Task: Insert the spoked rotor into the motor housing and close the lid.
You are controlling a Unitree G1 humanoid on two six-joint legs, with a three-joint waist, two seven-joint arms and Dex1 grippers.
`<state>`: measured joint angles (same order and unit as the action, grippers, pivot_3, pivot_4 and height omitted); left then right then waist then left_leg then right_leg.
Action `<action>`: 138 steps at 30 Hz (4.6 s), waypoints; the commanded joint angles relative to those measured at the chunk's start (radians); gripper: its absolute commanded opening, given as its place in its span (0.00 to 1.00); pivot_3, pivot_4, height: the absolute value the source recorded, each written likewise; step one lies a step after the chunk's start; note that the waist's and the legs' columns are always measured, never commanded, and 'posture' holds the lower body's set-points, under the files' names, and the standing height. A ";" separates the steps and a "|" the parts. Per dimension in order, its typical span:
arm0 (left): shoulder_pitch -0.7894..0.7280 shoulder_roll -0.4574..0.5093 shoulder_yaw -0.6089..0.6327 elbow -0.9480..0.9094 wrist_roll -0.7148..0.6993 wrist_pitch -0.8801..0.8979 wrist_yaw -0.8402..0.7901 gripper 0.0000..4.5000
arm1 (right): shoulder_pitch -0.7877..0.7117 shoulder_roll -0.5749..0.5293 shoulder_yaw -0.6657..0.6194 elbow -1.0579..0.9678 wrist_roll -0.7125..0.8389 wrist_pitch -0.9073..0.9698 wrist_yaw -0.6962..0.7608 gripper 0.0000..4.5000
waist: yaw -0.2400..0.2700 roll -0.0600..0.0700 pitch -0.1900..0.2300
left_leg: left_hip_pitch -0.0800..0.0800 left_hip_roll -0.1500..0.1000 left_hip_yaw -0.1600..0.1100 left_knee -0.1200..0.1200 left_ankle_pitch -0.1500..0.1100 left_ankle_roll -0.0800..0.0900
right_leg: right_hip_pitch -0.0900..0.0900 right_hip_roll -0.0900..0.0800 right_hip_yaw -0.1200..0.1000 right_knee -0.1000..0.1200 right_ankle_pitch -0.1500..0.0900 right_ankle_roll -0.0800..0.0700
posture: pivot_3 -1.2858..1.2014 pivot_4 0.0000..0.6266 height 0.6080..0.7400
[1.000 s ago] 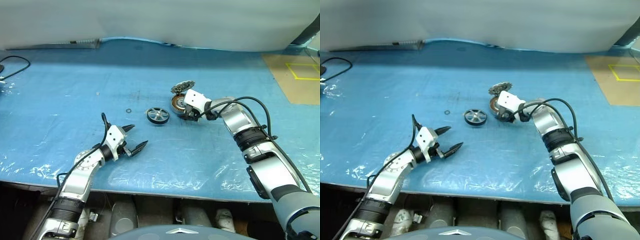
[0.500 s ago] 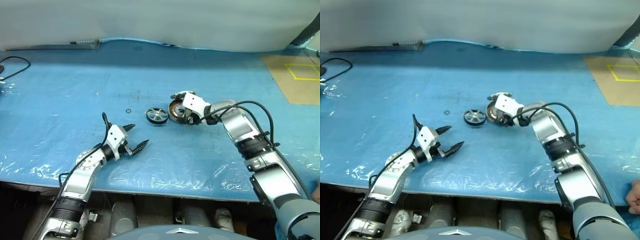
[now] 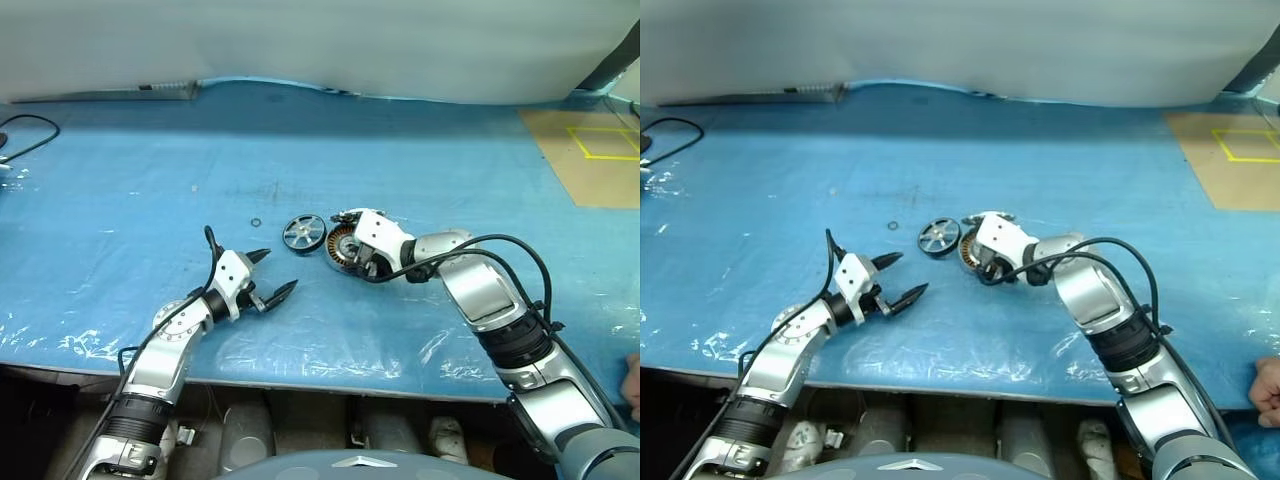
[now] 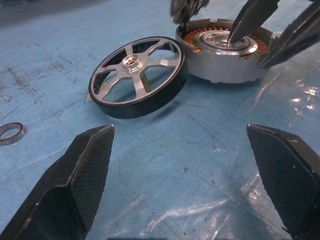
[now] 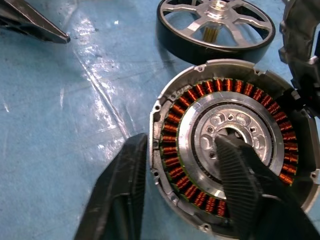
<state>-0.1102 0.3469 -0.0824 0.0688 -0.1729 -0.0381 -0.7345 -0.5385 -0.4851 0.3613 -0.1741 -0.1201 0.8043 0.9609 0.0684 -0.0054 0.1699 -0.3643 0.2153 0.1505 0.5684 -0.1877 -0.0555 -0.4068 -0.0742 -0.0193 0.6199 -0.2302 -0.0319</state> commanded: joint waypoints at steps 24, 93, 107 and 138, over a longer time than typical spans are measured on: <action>-0.054 0.024 0.000 0.039 -0.010 -0.023 -0.053 1.00 | 0.506 0.003 -0.370 -0.124 0.278 -0.402 -0.196 0.89 | 0.001 0.001 0.000 | -0.003 -0.001 0.001 -0.005 0.000 0.000 | -0.002 0.000 -0.001 -0.007 0.000 0.001 | 0.52 0.24 1.00; 0.016 0.029 -0.029 -0.053 -0.030 -0.006 -0.084 1.00 | 0.028 -0.115 -0.057 0.063 0.120 -0.041 -0.030 0.41 | -0.001 0.001 -0.001 | 0.000 0.001 0.001 -0.002 0.000 0.001 | 0.000 0.001 -0.001 -0.003 0.000 0.000 | 0.52 0.24 1.00; 0.008 0.033 -0.030 -0.045 -0.035 0.004 -0.091 1.00 | 0.042 0.059 -0.006 -0.092 0.124 0.235 -0.221 0.41 | -0.003 0.001 -0.001 | 0.004 0.000 0.001 -0.003 0.000 0.000 | 0.002 0.001 0.002 -0.002 0.000 0.000 | 0.52 0.24 1.00; -0.060 0.066 0.050 0.033 -0.073 0.025 -0.089 1.00 | 0.219 -0.055 -0.299 -0.347 0.424 0.090 -0.155 0.99 | 0.012 0.003 0.000 | -0.001 -0.002 0.002 -0.005 0.000 -0.001 | -0.004 0.001 0.004 -0.004 0.000 0.001 | 0.52 0.24 1.00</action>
<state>-0.1515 0.4105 -0.0608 0.1081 -0.2235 -0.0131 -0.8316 -0.3422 -0.5431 0.1101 -0.4923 0.2816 1.0313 0.7838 0.0800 -0.0029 0.1699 -0.3652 0.2129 0.1529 0.5631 -0.1874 -0.0563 -0.4110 -0.0735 -0.0153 0.6163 -0.2298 -0.0311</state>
